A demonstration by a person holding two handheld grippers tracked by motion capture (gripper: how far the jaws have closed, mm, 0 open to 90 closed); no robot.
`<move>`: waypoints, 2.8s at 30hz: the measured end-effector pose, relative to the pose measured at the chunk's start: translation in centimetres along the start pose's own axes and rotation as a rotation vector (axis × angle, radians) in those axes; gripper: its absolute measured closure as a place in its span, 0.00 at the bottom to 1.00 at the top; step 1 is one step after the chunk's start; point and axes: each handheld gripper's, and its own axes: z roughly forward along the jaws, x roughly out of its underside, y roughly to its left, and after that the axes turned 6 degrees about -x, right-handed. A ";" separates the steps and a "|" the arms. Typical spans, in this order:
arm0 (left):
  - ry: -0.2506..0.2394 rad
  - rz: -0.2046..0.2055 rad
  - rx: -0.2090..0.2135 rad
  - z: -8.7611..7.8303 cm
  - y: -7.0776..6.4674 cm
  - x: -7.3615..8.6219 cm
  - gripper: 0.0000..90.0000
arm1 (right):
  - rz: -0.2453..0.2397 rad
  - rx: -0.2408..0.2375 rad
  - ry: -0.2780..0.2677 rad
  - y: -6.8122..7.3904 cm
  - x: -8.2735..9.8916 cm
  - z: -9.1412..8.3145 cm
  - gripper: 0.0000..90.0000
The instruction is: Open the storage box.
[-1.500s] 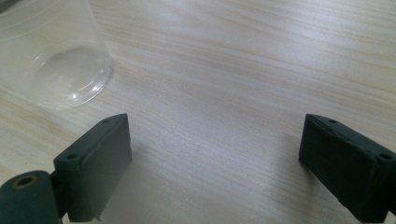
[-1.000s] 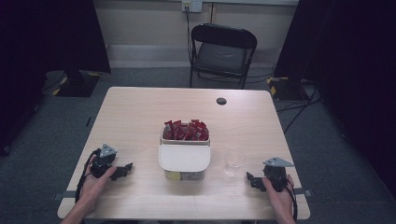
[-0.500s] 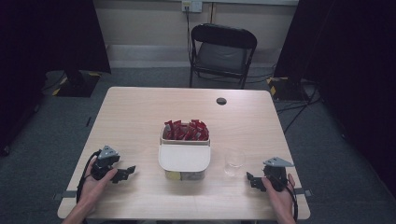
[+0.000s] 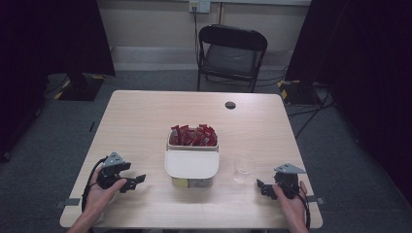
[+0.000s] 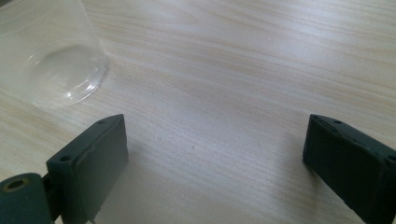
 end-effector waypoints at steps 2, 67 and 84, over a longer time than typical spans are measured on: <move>-0.004 0.008 0.007 0.0 -0.2 -0.1 0.19 | 0.001 0.001 0.000 0.0 0.0 0.0 0.06; -0.090 0.081 0.220 1.1 -7.0 -5.0 0.20 | 0.007 0.012 0.008 -0.1 0.0 0.1 0.02; -0.099 0.081 0.232 1.0 -6.9 -5.3 0.19 | 0.008 0.012 0.009 -0.1 0.0 0.1 0.02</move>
